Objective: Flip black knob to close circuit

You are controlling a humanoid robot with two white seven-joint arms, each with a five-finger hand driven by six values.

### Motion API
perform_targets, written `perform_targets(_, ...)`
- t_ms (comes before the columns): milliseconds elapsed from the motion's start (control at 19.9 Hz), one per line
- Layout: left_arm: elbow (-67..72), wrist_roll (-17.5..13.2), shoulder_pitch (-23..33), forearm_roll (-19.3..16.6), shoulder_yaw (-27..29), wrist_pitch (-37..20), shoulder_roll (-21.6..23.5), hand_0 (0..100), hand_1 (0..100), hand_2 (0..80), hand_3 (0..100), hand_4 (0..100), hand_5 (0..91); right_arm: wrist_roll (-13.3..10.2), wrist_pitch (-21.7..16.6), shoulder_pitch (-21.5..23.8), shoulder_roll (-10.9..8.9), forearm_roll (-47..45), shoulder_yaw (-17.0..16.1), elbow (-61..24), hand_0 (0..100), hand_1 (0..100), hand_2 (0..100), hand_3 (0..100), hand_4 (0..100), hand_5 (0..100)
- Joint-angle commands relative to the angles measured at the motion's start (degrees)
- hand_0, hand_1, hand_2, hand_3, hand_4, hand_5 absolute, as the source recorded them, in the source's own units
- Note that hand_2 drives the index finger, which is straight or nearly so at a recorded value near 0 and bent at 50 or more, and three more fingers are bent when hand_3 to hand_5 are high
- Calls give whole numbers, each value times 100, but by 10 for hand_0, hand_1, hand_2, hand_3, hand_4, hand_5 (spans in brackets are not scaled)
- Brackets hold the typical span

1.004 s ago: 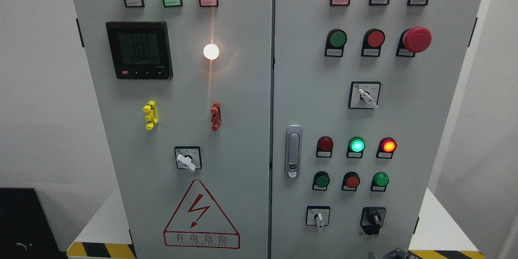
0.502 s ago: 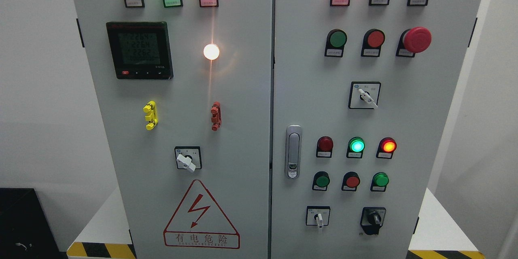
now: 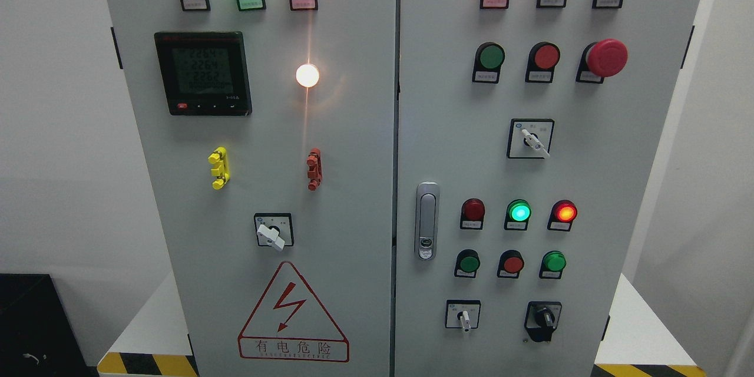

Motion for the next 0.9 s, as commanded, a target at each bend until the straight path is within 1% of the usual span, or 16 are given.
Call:
perform_targets(0,0,5,35,-1,0,1,1,120,556,0,0,0,0,58,-64,192,-22,-344,206,-221,0,0,30,109,77,22)
perform_targets(100,0,5,35,8,0,1,1,120,556,0,0,0,0,119,-81,236,-30,-344,223,-221,0,0,23,101,68,13)
perform_targets(552,0,5,35,-1,0,1,1,120,556,0,0,0,0,120,-108,254,-22,-344,267,-213,0,0,18,88,61,0)
perform_targets(853,0,5,35,-1,0,1,1,120,556,0,0,0,0,120,-108,254,-22,-344,267,-204,0,0,25,104,66,0)
